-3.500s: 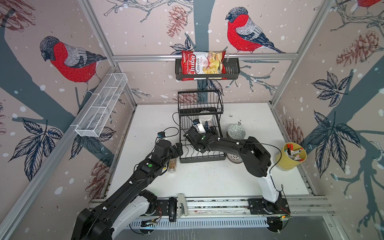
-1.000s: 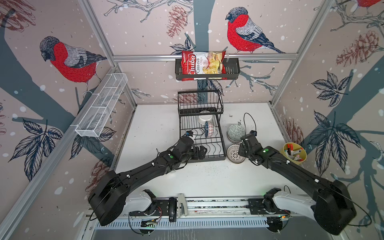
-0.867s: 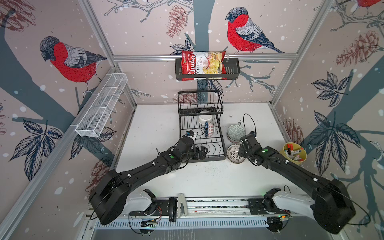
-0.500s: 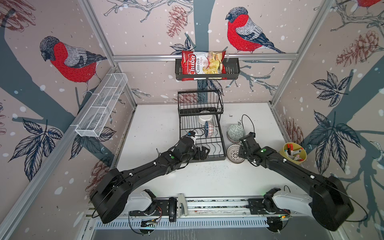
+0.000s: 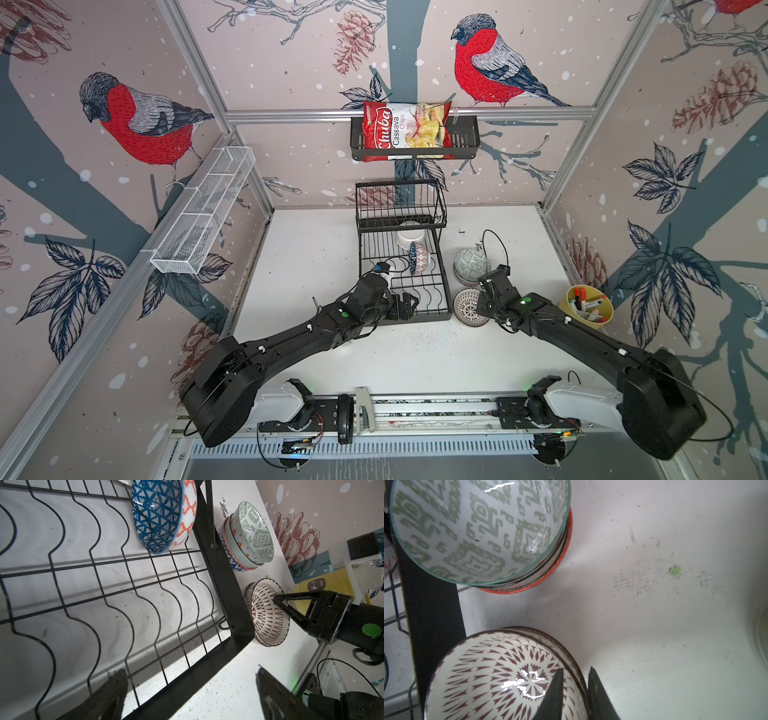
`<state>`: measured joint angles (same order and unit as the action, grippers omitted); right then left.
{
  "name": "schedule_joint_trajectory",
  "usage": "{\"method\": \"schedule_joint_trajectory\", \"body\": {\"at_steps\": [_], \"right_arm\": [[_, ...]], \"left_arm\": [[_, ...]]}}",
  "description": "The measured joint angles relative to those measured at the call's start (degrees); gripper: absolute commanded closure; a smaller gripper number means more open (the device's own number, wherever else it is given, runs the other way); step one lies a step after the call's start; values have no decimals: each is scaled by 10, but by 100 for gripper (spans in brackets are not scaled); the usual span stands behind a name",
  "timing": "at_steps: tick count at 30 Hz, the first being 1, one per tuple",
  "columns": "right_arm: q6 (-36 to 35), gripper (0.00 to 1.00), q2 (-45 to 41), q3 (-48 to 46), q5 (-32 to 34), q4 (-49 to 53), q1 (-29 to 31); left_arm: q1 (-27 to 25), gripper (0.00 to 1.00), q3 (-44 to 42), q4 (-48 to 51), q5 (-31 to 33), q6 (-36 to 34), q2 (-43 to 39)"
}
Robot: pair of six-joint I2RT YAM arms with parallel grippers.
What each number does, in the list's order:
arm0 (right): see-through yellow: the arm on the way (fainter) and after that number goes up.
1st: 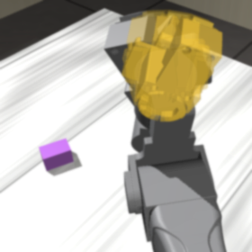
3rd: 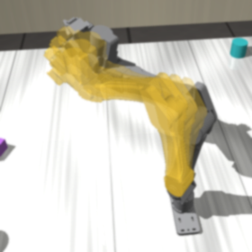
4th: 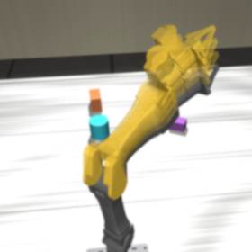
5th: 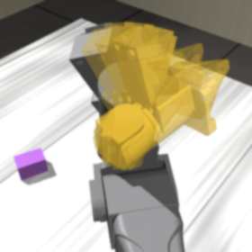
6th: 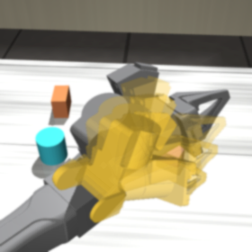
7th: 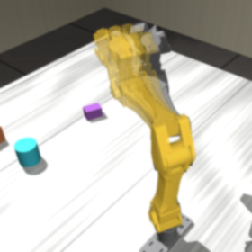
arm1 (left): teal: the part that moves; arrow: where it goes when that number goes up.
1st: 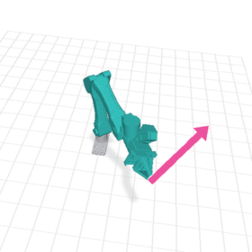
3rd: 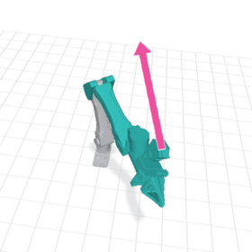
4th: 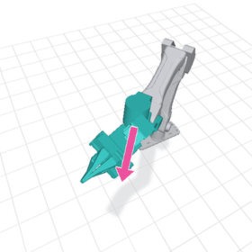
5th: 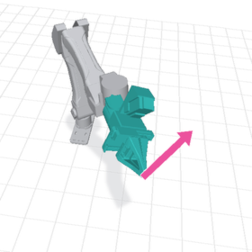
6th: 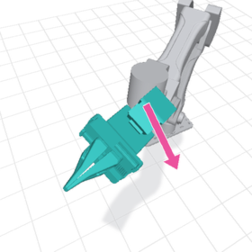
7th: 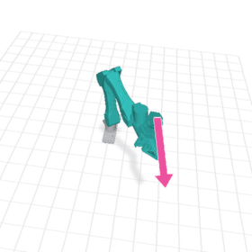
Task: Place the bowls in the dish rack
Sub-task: 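Lower the right gripper onto the maroon-patterned bowl rim and close it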
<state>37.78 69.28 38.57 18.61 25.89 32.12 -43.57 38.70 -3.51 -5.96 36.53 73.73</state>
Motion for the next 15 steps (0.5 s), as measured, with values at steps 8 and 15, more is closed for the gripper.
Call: {"method": "schedule_joint_trajectory", "body": {"at_steps": [8, 15], "right_arm": [[-2, 87, 1, 4, 3, 5, 0], [-2, 93, -4, 12, 5, 15, 2]], "left_arm": [[0, 4, 1, 5, 4, -1, -4], [0, 5, 1, 8, 13, -2, -5]]}}
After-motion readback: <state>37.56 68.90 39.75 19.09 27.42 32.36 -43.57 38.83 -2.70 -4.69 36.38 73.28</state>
